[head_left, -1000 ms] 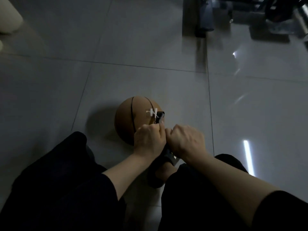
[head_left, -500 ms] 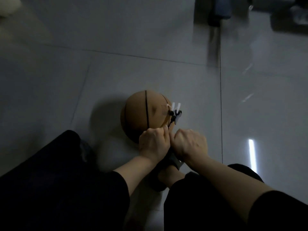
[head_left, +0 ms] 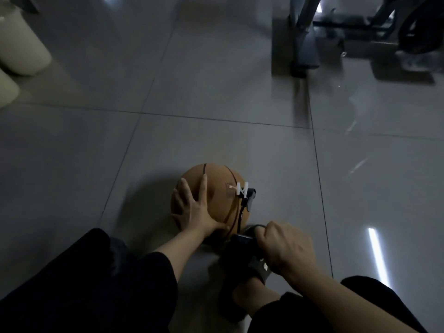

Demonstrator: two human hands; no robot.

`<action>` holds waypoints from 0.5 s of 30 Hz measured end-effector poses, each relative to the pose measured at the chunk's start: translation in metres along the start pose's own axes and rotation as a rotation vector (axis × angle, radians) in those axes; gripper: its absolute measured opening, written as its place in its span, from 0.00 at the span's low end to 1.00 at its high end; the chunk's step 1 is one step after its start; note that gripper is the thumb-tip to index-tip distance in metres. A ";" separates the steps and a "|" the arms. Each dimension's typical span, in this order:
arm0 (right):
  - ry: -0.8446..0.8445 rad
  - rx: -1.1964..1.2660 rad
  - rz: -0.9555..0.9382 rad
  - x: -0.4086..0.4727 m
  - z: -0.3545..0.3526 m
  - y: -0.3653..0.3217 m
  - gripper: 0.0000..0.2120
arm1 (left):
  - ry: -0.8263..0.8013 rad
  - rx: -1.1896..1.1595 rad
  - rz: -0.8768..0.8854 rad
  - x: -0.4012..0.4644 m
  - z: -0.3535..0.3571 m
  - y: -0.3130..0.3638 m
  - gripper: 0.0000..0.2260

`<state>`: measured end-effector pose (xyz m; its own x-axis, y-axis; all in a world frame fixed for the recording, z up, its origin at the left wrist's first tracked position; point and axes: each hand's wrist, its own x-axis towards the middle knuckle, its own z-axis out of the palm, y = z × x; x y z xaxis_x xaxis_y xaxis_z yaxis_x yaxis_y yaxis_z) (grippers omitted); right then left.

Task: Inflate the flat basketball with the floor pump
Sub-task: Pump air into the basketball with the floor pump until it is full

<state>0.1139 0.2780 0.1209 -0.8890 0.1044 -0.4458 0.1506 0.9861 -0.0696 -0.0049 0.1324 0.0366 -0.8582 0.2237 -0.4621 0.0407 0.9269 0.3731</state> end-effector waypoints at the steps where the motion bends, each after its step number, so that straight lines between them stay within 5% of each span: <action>1: 0.009 0.010 -0.002 0.006 0.002 0.000 0.09 | 0.044 0.016 0.011 0.000 0.008 0.003 0.63; 5: 0.016 0.149 0.093 0.022 0.002 -0.008 0.19 | 0.144 0.113 0.087 0.000 0.020 0.007 0.59; 15: 0.023 0.232 0.130 0.017 0.001 -0.019 0.19 | -0.027 0.143 0.110 -0.010 -0.001 0.016 0.53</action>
<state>0.0964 0.2612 0.1139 -0.8649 0.2340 -0.4440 0.3572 0.9084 -0.2171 0.0035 0.1451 0.0484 -0.8304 0.3320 -0.4474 0.2071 0.9294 0.3054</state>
